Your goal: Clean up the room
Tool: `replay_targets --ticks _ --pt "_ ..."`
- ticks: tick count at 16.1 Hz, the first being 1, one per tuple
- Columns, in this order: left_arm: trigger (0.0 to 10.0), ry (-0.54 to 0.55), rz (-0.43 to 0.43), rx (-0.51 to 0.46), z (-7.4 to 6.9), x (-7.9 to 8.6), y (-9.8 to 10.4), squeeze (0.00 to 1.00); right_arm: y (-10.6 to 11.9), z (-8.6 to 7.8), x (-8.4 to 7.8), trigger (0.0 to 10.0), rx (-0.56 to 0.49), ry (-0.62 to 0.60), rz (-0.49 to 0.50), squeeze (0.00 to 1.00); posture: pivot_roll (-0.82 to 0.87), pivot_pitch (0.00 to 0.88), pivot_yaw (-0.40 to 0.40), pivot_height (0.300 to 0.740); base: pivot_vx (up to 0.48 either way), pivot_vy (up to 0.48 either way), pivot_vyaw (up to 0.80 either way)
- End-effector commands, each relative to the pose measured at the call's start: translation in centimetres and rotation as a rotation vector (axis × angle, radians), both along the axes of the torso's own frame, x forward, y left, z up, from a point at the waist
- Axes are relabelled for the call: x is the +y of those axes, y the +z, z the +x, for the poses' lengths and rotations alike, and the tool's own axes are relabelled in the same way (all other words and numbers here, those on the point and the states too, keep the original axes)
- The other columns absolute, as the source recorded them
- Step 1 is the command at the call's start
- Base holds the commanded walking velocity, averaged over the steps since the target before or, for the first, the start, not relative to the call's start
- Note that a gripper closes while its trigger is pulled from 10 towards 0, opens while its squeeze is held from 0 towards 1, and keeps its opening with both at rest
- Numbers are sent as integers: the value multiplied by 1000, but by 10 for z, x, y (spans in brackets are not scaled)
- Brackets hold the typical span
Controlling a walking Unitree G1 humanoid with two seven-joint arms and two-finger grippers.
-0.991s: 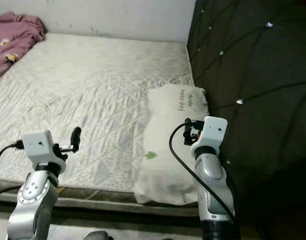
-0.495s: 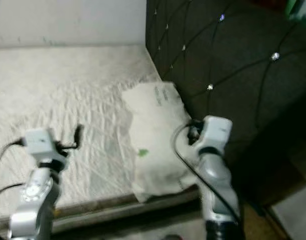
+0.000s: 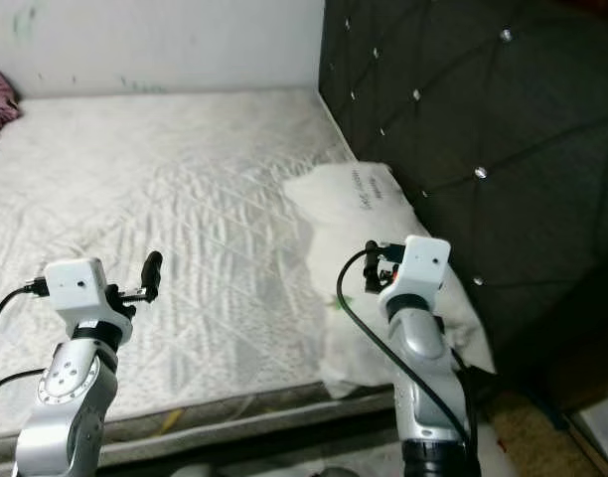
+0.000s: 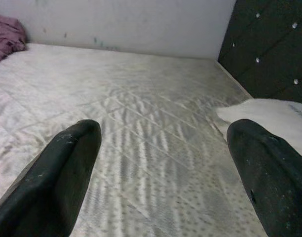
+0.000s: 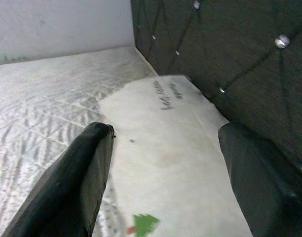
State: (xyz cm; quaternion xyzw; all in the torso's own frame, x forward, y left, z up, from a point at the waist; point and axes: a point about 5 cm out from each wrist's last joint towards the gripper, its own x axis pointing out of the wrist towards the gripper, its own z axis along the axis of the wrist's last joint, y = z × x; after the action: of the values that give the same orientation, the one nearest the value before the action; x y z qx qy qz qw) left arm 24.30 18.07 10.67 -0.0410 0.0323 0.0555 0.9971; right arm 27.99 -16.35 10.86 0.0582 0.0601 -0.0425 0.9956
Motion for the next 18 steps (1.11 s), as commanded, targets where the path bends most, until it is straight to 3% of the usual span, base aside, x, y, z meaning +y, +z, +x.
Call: replay_targets --ticks 1,5,6,10,11,15,18 --pt "10000 25 6 -11 -1 5 2 0 6 3 5 10000 -23 26 5 0 33 0 -16 740 0 0 0" --pt "10000 67 -1 -18 -3 10 4 0 8 7 5 10000 -39 58 19 0 37 5 -18 740 0 0 0" --pt "10000 68 0 -19 -3 10 4 0 9 7 6 10000 -47 74 32 1000 39 3 -18 740 0 0 0" --pt "10000 81 14 -22 -4 11 5 0 13 6 16 10000 -68 142 45 1000 41 1 -20 740 0 0 0" --pt "10000 87 14 -21 -4 11 4 0 15 7 19 10000 -79 152 72 0 42 0 -21 740 0 0 0" --pt "10000 90 20 -19 -4 12 4 0 19 9 21 10000 -101 190 19 0 44 0 -21 740 0 0 319" --pt "10000 92 22 -17 -4 13 4 0 18 10 18 10000 -103 160 35 0 45 0 -18 740 0 0 638"
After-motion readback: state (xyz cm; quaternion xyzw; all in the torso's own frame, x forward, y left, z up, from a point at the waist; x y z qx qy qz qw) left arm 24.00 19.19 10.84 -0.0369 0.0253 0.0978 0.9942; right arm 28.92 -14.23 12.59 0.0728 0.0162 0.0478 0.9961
